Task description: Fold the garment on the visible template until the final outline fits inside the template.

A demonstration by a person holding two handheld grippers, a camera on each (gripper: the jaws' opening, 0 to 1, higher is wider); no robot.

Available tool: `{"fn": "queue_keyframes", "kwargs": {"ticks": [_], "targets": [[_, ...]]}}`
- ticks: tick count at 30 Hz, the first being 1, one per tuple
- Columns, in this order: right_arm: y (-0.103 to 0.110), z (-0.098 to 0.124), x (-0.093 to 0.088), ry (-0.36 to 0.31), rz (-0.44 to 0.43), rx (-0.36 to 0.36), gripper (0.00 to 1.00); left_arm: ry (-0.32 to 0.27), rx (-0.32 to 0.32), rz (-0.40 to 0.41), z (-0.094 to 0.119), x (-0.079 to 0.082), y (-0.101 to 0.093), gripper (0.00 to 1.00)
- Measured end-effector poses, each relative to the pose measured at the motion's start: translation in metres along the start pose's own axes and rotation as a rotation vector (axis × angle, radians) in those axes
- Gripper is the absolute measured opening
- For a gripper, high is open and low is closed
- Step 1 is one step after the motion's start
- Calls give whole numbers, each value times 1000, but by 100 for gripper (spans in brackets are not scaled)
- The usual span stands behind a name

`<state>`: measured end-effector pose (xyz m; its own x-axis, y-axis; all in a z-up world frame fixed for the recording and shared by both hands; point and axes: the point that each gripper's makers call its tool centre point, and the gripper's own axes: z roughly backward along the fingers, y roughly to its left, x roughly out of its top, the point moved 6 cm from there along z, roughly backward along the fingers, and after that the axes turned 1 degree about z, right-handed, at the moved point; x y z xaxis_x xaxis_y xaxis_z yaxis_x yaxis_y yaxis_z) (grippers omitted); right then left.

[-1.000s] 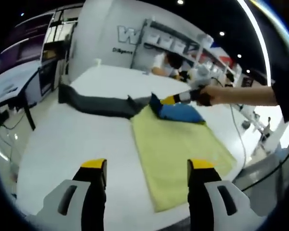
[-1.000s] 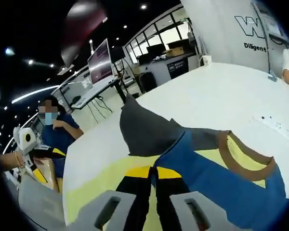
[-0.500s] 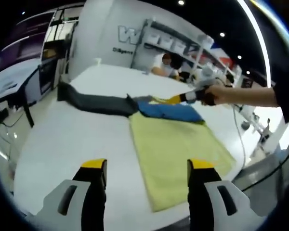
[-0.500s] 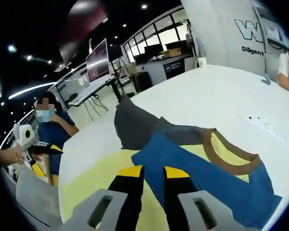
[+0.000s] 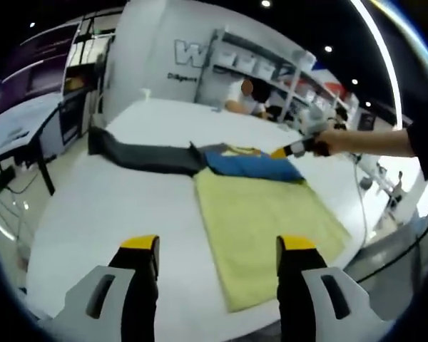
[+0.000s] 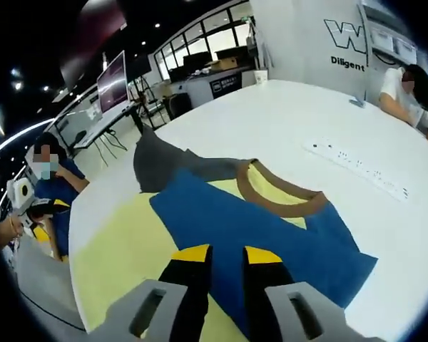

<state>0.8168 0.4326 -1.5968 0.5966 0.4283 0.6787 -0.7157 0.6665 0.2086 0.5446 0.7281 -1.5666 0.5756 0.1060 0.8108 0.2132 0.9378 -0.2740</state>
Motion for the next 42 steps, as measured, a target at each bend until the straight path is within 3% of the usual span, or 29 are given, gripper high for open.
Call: {"fn": "queue_keyframes", "kwargs": {"ticks": [7, 15, 23, 27, 29, 34, 36, 38, 42], "targets": [[-11, 21, -17, 8, -25, -34, 13, -3, -5, 11, 0, 0, -4, 61], [-38, 43, -37, 30, -120, -109, 13, 15, -38, 8, -4, -3, -9, 62], [-49, 55, -49, 36, -166, -155, 14, 37, -38, -8, -4, -6, -11, 61], [-71, 62, -58, 26, -200, -194, 21, 46, -30, 4, -7, -9, -12, 61], [-72, 62, -59, 22, -209, -197, 22, 48, -32, 5, -8, -10, -13, 61], [-67, 58, -61, 11, -268, -165, 20, 64, -48, 2, -12, -14, -16, 61], [-65, 52, -65, 20, -288, -161, 15, 63, -36, 12, -14, -14, -14, 61], [-60, 51, -64, 22, -305, -139, 0, 45, -25, 31, -14, -11, -10, 61], [-61, 52, -64, 35, -291, -139, 0, 45, -21, 31, -13, -12, -7, 61]]}}
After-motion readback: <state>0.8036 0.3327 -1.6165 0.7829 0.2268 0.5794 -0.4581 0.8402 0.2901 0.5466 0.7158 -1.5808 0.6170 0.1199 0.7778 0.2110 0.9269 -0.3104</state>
